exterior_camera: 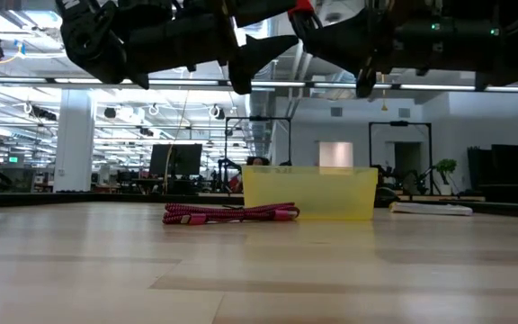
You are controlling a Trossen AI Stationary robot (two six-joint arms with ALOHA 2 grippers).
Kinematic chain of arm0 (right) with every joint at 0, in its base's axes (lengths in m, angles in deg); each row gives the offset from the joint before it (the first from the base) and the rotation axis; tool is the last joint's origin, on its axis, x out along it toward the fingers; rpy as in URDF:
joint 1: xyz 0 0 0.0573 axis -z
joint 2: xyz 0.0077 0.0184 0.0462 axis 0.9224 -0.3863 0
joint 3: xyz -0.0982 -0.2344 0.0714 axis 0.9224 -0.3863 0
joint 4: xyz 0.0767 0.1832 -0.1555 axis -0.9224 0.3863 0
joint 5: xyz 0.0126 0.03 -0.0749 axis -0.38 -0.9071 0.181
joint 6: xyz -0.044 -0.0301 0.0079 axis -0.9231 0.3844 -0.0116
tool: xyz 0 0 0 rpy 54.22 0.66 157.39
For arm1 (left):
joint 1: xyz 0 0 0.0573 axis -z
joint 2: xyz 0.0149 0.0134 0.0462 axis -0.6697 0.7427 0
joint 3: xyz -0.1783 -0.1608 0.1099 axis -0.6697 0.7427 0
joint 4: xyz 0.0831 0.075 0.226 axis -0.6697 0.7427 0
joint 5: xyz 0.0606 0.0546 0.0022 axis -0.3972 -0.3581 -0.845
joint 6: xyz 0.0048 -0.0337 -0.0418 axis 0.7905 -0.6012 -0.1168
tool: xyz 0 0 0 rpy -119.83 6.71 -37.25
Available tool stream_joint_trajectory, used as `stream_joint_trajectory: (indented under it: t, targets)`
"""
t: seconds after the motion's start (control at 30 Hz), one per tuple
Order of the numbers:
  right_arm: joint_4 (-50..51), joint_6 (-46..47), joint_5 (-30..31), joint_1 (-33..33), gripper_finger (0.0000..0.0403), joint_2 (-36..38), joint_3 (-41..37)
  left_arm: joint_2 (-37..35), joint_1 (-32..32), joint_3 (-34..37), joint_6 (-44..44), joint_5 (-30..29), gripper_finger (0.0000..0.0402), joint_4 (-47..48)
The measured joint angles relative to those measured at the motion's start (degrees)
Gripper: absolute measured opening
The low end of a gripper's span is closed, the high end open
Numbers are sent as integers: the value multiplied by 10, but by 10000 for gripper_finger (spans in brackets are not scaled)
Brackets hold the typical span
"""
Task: Pick and place USB-C Cables
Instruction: Put the black charger cable into the yellow bin
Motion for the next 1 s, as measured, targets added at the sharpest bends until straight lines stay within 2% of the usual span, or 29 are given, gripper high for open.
stream_joint_trajectory:
  t: [0.6, 0.73, 1.0]
  targets:
    - [28, 30, -16, -1, 48, -4, 0, 0, 0, -8, 6, -17, 238, 18]
    - [39, 35, -16, -1, 48, -4, 0, 0, 0, -23, 14, -17, 201, 56]
    - [44, 42, -15, -1, 52, -4, 0, 0, 0, -36, 17, -18, 91, 83]
